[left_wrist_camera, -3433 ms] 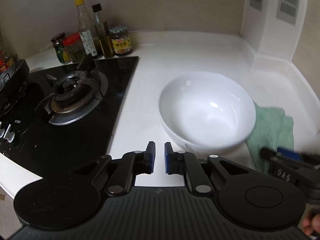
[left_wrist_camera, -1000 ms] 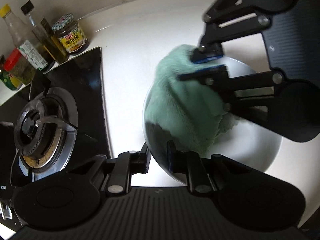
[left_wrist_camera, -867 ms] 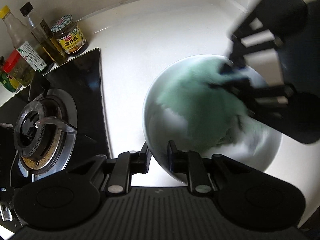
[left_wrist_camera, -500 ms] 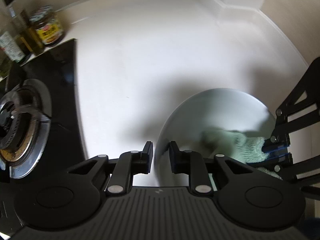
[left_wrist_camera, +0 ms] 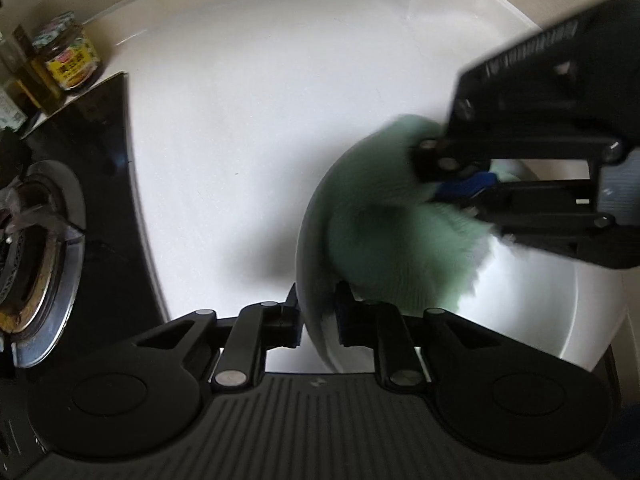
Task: Clean bowl
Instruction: 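Wipe the bowl interior with the towel in the right tool while the left tool holds the rim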
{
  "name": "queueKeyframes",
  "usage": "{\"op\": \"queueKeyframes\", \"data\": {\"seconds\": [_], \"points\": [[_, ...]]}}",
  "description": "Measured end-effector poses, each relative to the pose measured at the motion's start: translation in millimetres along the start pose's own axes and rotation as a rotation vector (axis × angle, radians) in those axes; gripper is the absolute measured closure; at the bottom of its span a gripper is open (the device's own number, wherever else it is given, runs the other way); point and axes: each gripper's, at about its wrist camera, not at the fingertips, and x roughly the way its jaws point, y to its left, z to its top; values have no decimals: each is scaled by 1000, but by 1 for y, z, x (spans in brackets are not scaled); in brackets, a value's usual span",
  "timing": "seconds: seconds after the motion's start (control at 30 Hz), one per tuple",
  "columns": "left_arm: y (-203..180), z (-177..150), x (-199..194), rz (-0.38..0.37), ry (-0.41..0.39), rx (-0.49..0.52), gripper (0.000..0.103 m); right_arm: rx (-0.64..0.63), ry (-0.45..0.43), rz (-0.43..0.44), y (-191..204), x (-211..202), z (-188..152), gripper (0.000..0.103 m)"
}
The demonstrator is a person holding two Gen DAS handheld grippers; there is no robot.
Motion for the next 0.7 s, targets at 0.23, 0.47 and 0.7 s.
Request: {"op": "queueKeyframes", "data": {"seconds": [0.23,0.47,0.7], "points": [[1,-7,-3,17,-26,-122,80,768,195,506,-63,2,-7,98],[-15,22,-12,24,40,183,82,643,11,581,-51,-14,-6,98],[-41,64,6,-68,146,657,83,556,-35,439,-53,-28,-13,99]]}}
